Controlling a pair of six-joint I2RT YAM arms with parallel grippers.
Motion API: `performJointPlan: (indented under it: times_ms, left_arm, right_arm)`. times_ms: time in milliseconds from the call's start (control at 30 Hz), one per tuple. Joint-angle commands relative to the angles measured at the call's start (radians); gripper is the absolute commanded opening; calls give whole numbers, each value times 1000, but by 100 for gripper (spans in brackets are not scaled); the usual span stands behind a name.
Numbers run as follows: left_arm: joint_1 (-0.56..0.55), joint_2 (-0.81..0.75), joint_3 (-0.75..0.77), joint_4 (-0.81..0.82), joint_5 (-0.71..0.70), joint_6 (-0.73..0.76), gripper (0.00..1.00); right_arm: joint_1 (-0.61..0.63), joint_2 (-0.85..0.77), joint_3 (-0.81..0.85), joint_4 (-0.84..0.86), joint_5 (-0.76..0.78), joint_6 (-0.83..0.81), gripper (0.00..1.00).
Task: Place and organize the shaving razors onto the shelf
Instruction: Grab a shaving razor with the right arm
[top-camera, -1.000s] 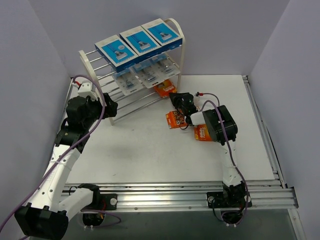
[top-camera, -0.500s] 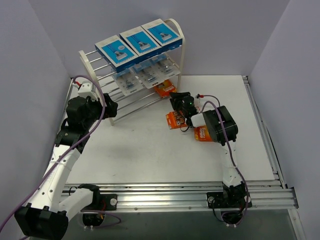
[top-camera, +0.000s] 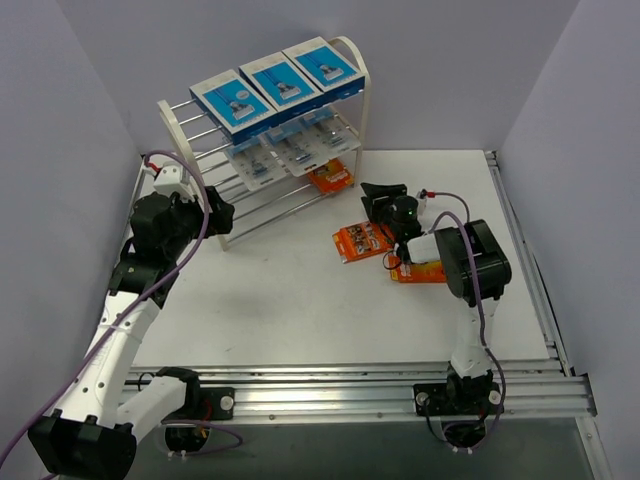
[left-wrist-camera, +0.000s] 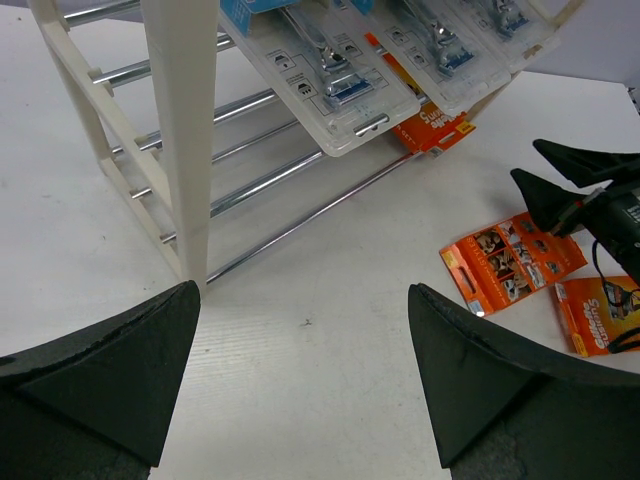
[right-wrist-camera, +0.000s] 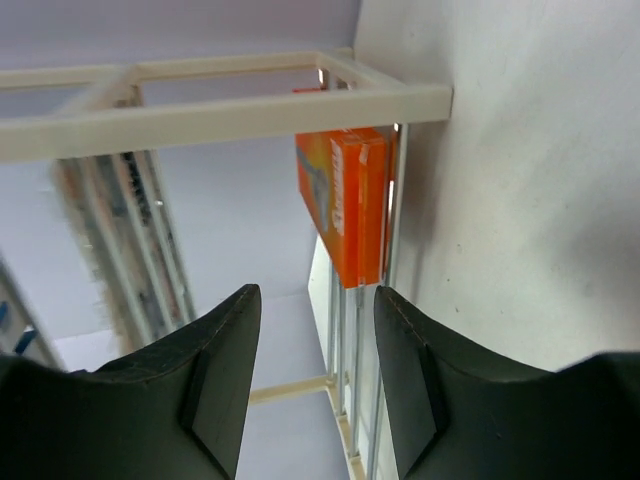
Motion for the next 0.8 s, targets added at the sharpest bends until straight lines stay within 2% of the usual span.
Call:
performJointPlan:
  times_ms: [0, 100, 233, 333, 367, 400, 500, 633, 733, 767]
  left_arm:
    - [-3, -31, 20, 27, -17, 17, 94]
    - [-2, -40, 18, 27, -17, 20, 94]
    - [0, -49, 18, 27, -17, 24, 94]
    - [0, -54, 15, 30, -46, 24, 94]
    - [1, -55, 15, 27, -51, 25, 94]
    - [1, -57, 17, 27, -54, 25, 94]
    - [4, -64, 17, 26, -56, 27, 94]
    - [6, -74, 18, 26, -50, 25, 94]
    - [6, -81, 18, 29, -33, 17, 94]
    - [8, -86, 18, 32, -28, 14, 94]
  right_arm:
    - [-30, -141, -81, 79, -43, -40, 44]
    - [-33, -231, -198, 91, -83, -69, 44]
    - [-35, -333, -293, -13, -169, -194, 45]
    - [-42, -433, -350, -162, -206, -347, 45]
    - [-44, -465, -356, -275, -206, -394, 45]
    - [-44, -530, -356, -343, -189, -492, 45]
    - [-42, -662, -357, -550, -151, -646, 46]
    - [-36, -801, -340, -768, -73, -798, 46]
    - [-21, -884, -337, -898, -1, -885, 43]
    - [-12, -908, -337, -964, 27, -904, 34]
